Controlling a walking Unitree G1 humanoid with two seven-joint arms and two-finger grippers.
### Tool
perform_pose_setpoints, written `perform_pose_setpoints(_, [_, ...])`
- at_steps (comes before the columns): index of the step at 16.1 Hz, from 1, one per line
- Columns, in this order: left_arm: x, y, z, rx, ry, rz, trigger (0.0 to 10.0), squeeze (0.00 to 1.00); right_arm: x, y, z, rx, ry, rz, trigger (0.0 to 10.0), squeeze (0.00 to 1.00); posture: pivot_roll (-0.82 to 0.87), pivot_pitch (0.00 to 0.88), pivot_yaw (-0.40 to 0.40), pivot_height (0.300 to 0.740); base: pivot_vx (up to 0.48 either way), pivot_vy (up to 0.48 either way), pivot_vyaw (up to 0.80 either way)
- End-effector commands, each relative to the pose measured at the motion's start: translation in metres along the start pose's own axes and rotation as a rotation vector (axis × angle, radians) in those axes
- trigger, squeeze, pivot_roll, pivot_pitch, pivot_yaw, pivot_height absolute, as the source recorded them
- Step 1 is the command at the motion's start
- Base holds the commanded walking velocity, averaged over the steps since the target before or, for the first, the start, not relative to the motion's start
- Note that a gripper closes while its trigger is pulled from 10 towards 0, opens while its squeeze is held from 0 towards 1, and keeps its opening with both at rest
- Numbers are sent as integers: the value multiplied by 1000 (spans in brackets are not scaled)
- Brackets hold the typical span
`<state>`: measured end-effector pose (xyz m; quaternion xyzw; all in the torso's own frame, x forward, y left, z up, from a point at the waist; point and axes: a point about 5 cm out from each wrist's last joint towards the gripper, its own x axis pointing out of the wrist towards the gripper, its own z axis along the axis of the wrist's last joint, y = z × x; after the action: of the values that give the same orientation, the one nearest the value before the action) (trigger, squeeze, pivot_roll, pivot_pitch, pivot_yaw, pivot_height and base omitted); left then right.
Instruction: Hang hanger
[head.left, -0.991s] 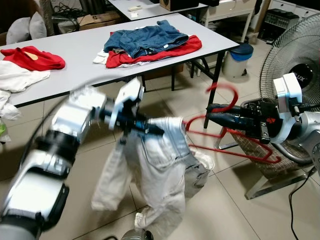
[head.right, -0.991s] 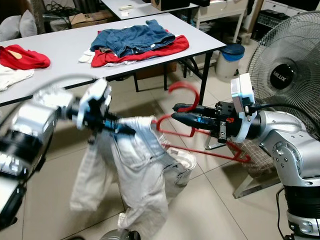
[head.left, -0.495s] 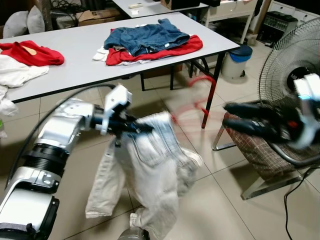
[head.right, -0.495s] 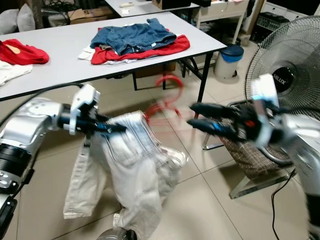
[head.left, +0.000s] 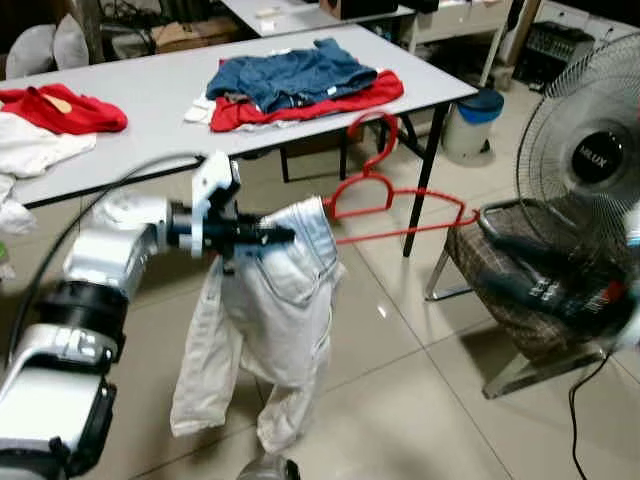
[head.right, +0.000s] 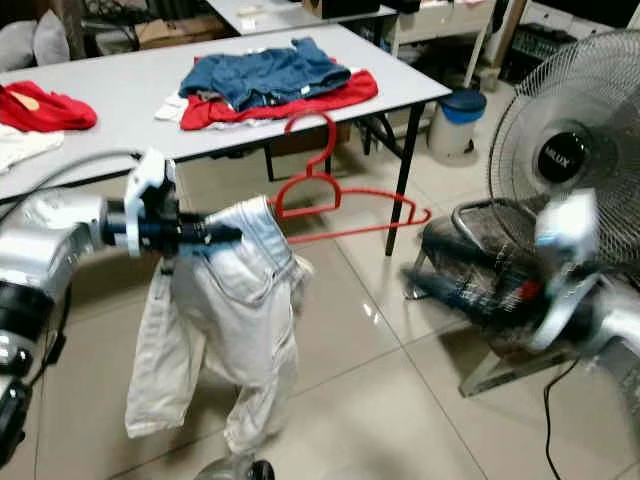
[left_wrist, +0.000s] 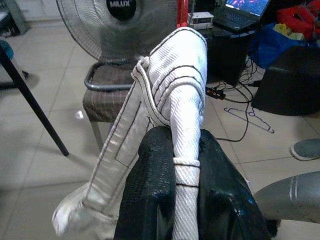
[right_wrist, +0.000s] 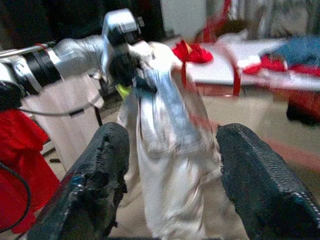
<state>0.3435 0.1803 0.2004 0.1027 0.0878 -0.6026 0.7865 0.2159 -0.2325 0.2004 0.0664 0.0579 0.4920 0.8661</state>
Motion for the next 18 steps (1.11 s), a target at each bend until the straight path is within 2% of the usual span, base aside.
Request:
perform_pose_setpoints(1, [-7,4,21,64,-56,3,0,0,4,4,-4,-9,31,-12,10000,1000,-135,0,90,740,0,0,0])
perform_pose_setpoints(3, [-12,6,30,76,-74,-12,0,0,5,-2,-33,43,112,-114,10000,1000,-133,0,91,740,0,0,0])
perform_pose_setpoints(4, [-12,6,31,78,-77,-17,0,0,6,-4,-37,44,127,-137,10000,1000,-133,0,91,740,0,0,0])
perform_pose_setpoints(6, [-13,5,40,75,-103,-56,0,0,11,-39,-74,100,159,-445,10000,1000,-132,0,91,740,0,0,0])
perform_pose_setpoints(8, [-13,5,44,60,-138,-80,0,0,11,-55,-96,164,154,-597,10000,1000,-122,0,85,740,0,0,0])
perform_pose_setpoints(10, [-15,-1,51,27,-176,-162,0,0,6,-69,-106,240,82,-687,10000,1000,-114,0,80,740,0,0,0])
perform_pose_setpoints(12, [-16,-6,54,20,-171,-236,0,0,2,-80,-99,287,-19,-660,10000,1000,-100,0,71,740,0,0,0])
perform_pose_setpoints(14, [-15,-13,59,39,-142,-299,0,0,0,-84,-86,305,-61,-539,10000,1000,-89,0,57,740,0,0,0])
perform_pose_setpoints(16, [-11,-22,70,74,-130,-364,0,0,-5,-88,-77,280,6,-431,10000,1000,-84,0,50,740,0,0,0])
perform_pose_setpoints(18, [-8,-27,79,101,-137,-396,0,0,-7,-95,-75,260,50,-420,10000,1000,-79,0,44,740,0,0,0])
